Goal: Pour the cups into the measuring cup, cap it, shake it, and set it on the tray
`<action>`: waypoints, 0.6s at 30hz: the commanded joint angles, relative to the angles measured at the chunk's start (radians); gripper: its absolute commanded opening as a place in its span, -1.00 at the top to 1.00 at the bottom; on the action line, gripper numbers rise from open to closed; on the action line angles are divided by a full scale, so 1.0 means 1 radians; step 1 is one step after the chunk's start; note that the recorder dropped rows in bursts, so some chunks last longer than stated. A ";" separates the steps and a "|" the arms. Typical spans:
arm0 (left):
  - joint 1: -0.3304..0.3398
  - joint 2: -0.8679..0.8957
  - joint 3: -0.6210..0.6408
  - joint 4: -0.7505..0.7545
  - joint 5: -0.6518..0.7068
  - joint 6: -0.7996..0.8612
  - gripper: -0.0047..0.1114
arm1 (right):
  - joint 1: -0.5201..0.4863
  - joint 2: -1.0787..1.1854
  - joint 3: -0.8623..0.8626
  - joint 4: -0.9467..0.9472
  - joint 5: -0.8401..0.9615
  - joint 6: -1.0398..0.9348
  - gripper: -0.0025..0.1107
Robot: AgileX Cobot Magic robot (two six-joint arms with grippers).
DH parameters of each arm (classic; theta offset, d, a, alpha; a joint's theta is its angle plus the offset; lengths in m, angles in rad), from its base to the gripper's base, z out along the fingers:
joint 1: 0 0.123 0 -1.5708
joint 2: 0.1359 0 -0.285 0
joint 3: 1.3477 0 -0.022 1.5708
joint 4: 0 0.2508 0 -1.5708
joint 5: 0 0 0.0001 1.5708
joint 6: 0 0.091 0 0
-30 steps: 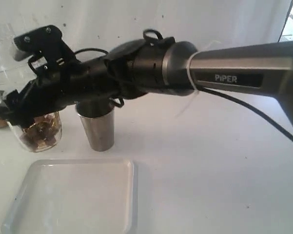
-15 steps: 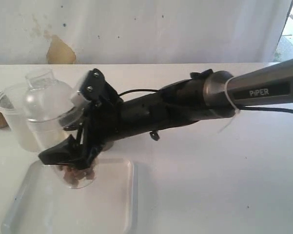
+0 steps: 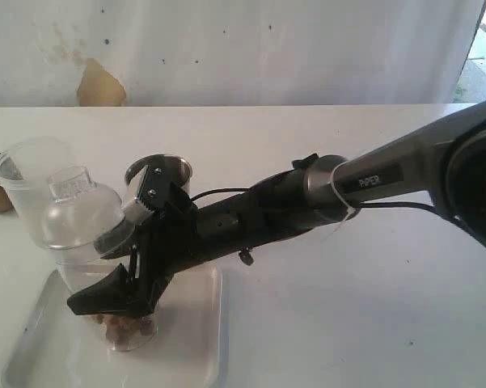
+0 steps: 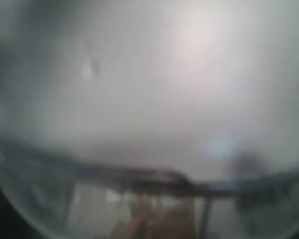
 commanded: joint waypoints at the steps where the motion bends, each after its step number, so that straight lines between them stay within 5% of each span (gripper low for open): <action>1: -0.003 -0.004 0.006 0.003 -0.005 -0.001 0.92 | 0.000 0.032 -0.046 0.014 0.015 -0.017 0.96; 18: -0.003 -0.004 0.006 0.003 -0.005 -0.001 0.92 | 0.000 0.035 -0.060 0.014 0.013 -0.008 0.96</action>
